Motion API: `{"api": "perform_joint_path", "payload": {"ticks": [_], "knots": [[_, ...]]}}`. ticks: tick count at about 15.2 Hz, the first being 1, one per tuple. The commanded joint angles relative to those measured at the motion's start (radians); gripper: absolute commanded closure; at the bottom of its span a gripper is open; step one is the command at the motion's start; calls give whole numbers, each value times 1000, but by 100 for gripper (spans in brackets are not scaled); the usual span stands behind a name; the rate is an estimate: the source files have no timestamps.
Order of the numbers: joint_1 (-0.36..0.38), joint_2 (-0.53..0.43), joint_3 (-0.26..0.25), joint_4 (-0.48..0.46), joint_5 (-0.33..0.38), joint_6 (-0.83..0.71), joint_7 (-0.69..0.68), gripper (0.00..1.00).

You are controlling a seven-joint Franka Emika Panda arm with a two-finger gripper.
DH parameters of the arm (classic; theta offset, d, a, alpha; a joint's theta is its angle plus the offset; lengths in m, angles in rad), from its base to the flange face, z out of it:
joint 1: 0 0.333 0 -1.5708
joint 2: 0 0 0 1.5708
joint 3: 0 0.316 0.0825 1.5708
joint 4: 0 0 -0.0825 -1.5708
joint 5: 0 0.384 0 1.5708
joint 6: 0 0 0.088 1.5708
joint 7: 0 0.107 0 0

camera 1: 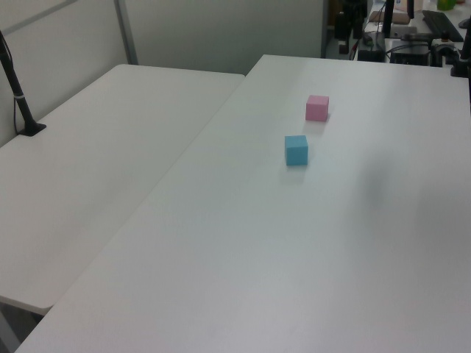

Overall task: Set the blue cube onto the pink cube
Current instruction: 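Move the open gripper toward the light-blue cube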

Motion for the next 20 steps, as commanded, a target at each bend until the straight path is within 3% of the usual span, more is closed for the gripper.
{"api": "perform_joint_path", "payload": {"ticks": [1, 14, 20], "knots": [[22, -39, -18, -46, 4, 5, 0, 0], [22, -28, -18, -44, 11, 21, -2, 0], [45, 45, -15, -46, 53, 114, -152, 0]]}}
